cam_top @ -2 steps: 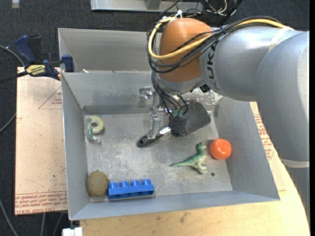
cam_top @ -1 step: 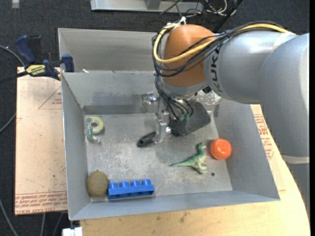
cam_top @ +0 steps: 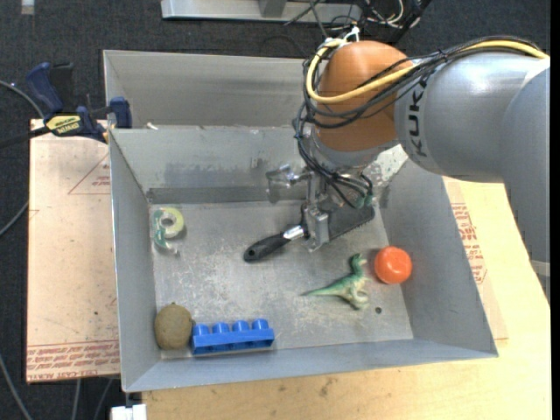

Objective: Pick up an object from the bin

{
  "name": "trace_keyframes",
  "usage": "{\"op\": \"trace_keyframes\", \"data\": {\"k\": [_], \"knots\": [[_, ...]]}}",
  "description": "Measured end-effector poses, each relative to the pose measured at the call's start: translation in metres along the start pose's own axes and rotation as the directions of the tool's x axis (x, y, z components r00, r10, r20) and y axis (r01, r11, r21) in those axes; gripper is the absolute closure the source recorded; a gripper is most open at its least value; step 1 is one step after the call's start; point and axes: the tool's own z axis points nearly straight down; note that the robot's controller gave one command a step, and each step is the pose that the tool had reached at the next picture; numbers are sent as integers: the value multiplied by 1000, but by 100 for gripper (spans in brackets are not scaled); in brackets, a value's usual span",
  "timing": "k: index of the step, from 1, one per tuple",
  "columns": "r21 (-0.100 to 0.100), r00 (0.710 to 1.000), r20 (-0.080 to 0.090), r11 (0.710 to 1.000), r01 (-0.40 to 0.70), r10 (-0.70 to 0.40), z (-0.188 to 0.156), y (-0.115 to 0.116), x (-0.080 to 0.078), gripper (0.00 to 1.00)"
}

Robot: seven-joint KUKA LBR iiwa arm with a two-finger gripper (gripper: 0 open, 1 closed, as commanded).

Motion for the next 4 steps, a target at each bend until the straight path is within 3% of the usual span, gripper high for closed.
{"op": "trace_keyframes", "data": {"k": [1, 2, 4], "knots": [[1, 999, 0, 999, 50, -50, 62, -18, 1, 0], [-3, 990, -2, 990, 140, -140, 63, -95, 36, 100], [-3, 990, -2, 990, 139, -139, 61, -95, 36, 100]]}}
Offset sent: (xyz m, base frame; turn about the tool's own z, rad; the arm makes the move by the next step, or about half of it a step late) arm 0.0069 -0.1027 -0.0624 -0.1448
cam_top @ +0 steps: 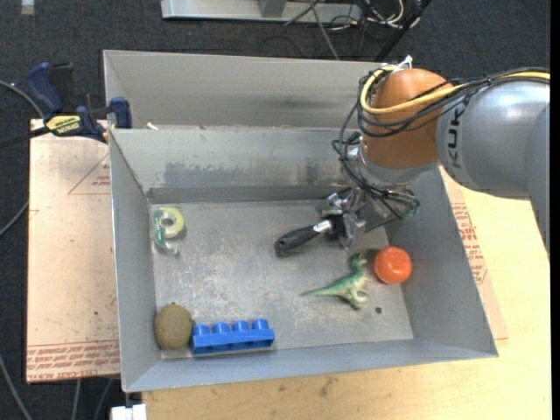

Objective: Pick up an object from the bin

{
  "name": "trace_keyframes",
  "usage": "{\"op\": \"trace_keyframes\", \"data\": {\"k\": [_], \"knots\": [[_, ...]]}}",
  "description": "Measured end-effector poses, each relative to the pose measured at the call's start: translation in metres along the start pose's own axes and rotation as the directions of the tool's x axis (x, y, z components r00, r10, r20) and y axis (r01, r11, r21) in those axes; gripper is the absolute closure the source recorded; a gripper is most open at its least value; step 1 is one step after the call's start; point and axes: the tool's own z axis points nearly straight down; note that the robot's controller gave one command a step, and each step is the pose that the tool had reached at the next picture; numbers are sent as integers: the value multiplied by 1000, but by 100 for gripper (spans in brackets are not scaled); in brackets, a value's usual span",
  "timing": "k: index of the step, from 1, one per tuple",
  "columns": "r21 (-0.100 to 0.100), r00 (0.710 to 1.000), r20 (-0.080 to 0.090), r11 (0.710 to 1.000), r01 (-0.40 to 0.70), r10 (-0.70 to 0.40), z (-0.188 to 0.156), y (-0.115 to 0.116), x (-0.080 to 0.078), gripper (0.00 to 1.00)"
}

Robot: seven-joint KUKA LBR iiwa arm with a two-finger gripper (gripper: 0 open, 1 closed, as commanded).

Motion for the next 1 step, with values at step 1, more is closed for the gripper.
{"op": "trace_keyframes", "data": {"k": [1], "knots": [[-3, 1000, -5, 1000, 0, 0, -9, 1, 1, 100]]}}
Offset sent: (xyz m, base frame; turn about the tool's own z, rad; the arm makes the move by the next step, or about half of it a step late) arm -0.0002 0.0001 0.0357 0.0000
